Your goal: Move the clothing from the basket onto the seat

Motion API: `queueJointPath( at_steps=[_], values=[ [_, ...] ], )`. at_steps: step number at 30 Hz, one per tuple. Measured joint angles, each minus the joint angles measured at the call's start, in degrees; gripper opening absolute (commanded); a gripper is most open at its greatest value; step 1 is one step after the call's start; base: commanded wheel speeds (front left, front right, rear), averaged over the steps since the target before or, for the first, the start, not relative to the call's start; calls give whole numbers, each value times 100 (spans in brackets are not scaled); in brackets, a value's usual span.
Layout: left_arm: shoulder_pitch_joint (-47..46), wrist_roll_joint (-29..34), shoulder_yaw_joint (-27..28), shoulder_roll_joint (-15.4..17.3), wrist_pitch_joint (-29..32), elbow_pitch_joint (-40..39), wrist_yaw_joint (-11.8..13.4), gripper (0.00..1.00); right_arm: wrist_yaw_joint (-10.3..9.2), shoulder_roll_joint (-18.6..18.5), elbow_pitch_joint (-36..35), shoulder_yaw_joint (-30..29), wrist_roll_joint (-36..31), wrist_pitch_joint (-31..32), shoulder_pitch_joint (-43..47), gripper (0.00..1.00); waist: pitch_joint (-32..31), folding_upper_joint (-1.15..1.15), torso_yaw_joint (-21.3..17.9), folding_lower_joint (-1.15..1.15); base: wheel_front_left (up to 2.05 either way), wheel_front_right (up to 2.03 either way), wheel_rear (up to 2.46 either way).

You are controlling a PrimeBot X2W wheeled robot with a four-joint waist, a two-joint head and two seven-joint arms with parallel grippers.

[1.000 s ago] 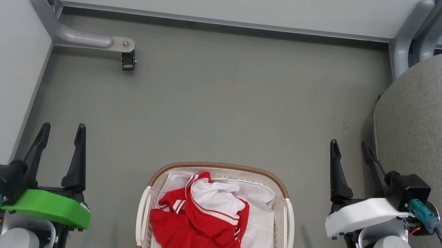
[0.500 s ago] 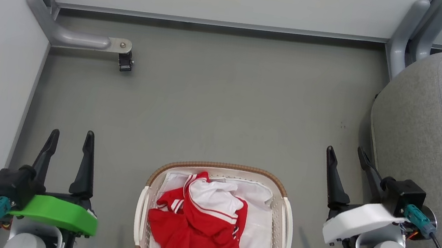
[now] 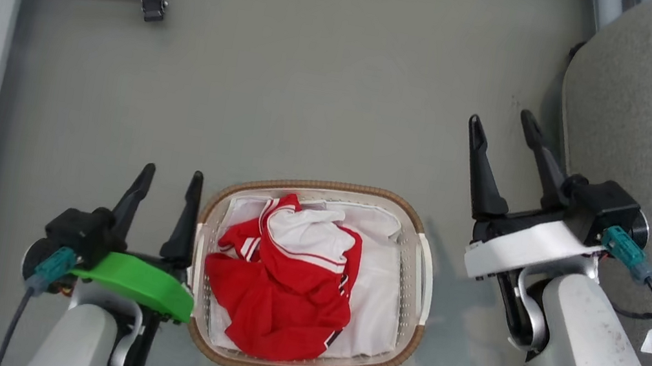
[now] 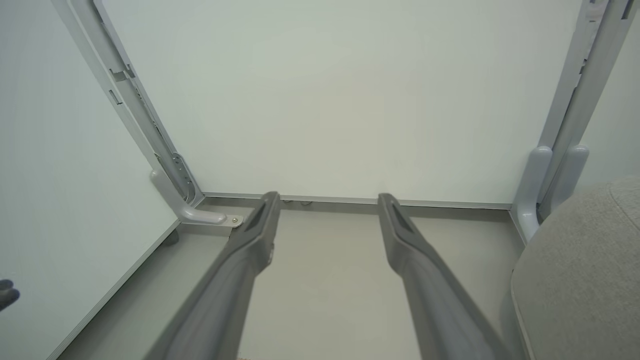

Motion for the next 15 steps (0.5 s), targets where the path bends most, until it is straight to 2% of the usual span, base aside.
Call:
queueJointPath(
  at_steps=[11, 15],
  values=[
    [-981, -205, -1731, 192, 0, 944, -1, 100, 0, -1, -338, -51, -59, 1, -460, 100, 1126, 0, -228, 0, 0, 0, 0],
    [-1324, -278, -2068, 224, 0, 1395, -8, 100, 0, -1, -391, -31, -96, 1, -555, 100, 1513, 0, -302, 1, 0, 0, 0]
  ],
)
